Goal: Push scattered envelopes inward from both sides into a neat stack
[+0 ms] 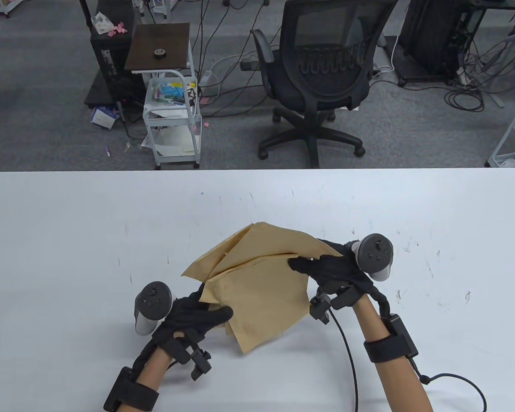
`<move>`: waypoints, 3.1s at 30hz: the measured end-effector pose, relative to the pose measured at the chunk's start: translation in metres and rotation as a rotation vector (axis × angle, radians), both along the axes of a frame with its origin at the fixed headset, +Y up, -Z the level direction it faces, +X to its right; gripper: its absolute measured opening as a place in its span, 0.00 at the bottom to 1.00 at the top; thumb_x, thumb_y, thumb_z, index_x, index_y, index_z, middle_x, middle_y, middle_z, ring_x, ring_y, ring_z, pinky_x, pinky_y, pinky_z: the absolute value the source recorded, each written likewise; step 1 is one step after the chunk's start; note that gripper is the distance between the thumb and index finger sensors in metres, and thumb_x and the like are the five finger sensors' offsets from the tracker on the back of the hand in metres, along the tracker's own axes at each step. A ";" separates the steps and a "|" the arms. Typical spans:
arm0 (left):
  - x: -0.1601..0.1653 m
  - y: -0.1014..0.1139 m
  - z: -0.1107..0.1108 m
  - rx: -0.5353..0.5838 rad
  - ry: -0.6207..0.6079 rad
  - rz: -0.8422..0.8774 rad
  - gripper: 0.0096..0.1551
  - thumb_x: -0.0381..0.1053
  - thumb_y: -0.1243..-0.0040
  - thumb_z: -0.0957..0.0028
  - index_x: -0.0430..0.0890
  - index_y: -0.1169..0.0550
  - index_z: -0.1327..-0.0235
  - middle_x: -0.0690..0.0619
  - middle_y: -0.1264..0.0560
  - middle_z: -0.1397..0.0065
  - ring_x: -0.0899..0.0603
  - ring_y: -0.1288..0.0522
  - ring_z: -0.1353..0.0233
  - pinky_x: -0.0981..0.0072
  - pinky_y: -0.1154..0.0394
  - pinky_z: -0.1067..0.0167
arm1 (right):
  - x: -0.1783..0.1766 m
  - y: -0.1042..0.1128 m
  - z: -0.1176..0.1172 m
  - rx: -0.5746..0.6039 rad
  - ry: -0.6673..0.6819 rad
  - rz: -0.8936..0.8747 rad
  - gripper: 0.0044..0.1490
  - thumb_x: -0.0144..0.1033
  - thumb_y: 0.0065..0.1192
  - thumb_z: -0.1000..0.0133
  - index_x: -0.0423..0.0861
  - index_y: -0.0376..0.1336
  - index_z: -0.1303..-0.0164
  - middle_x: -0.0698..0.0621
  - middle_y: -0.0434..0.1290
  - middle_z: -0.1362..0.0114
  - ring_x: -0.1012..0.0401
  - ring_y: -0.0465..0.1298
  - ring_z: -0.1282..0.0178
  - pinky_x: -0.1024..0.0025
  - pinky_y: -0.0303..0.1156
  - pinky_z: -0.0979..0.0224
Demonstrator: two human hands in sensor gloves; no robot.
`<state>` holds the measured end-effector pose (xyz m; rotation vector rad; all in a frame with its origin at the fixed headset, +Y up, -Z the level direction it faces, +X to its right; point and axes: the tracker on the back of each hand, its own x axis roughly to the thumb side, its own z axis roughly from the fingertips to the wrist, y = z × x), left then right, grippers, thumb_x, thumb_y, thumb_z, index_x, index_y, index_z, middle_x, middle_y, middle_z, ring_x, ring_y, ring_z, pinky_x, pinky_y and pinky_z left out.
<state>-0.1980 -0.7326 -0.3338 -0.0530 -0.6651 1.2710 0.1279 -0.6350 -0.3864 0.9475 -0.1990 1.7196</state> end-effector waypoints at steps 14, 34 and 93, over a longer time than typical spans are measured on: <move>-0.002 0.008 0.002 0.064 -0.007 -0.107 0.67 0.62 0.31 0.55 0.47 0.62 0.21 0.38 0.58 0.14 0.26 0.50 0.16 0.27 0.44 0.25 | -0.009 0.019 0.013 0.021 0.192 0.147 0.27 0.35 0.69 0.50 0.51 0.70 0.39 0.48 0.81 0.43 0.48 0.80 0.44 0.30 0.64 0.29; 0.010 0.000 0.007 0.063 0.079 -0.067 0.34 0.52 0.32 0.52 0.56 0.29 0.30 0.50 0.22 0.33 0.39 0.19 0.34 0.35 0.26 0.34 | -0.030 0.012 0.026 -0.107 0.038 -0.207 0.23 0.43 0.63 0.45 0.51 0.72 0.41 0.46 0.82 0.39 0.44 0.81 0.40 0.27 0.65 0.33; 0.003 0.022 0.014 0.155 0.166 0.035 0.35 0.54 0.37 0.49 0.57 0.33 0.26 0.50 0.27 0.27 0.36 0.26 0.27 0.31 0.32 0.30 | -0.052 -0.031 0.010 -0.142 0.140 0.243 0.34 0.40 0.69 0.48 0.43 0.63 0.32 0.45 0.78 0.36 0.44 0.79 0.37 0.27 0.61 0.30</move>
